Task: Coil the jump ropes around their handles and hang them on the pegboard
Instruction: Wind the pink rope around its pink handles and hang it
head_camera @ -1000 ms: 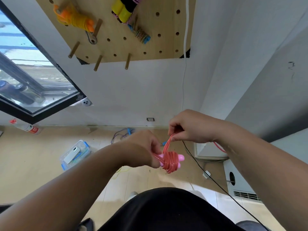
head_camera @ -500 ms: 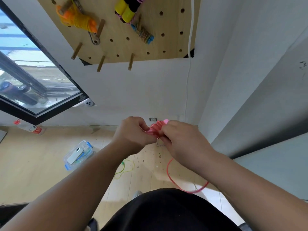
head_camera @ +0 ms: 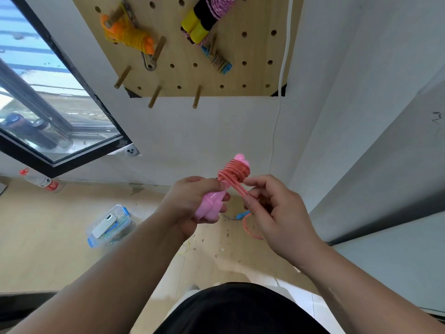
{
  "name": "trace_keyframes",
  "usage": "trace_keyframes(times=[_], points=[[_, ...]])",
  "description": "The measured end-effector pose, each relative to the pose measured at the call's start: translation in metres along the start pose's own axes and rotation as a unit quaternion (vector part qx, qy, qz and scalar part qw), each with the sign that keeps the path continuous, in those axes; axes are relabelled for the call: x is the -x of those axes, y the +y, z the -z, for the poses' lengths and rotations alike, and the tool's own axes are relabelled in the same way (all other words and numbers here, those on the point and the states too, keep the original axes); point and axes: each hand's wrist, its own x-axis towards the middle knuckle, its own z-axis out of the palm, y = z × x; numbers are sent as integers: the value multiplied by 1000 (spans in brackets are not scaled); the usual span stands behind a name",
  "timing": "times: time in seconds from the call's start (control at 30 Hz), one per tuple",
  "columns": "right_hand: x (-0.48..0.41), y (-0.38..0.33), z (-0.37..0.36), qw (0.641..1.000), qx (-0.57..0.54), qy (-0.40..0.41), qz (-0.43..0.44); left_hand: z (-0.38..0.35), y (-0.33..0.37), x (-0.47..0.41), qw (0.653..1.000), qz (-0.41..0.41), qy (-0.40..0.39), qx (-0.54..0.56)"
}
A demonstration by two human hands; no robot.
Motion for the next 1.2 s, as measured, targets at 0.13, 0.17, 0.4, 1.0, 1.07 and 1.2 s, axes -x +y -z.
trace_keyframes(times=[0.13, 0.17, 0.4, 1.0, 1.07, 1.2], points=[[-4, -4, 3, 999, -38, -4, -21, -2, 0, 7, 996, 22, -40, 79], [-6, -4, 5, 999, -41, -4, -17, 0, 0, 10, 995, 18, -61, 83], [-20, 8, 21, 996, -51, -65, 21, 7, -2, 17, 978, 11, -186, 90], [-60, 39, 34, 771, 460, -332, 289, 2, 4, 33, 903, -21, -214, -372], [-64, 35, 29, 748, 484, -345, 295, -6, -2, 30, 859, -50, -196, -470], [-73, 21, 18, 736, 512, -354, 268, -13, -14, 14, 788, -102, -122, -595]])
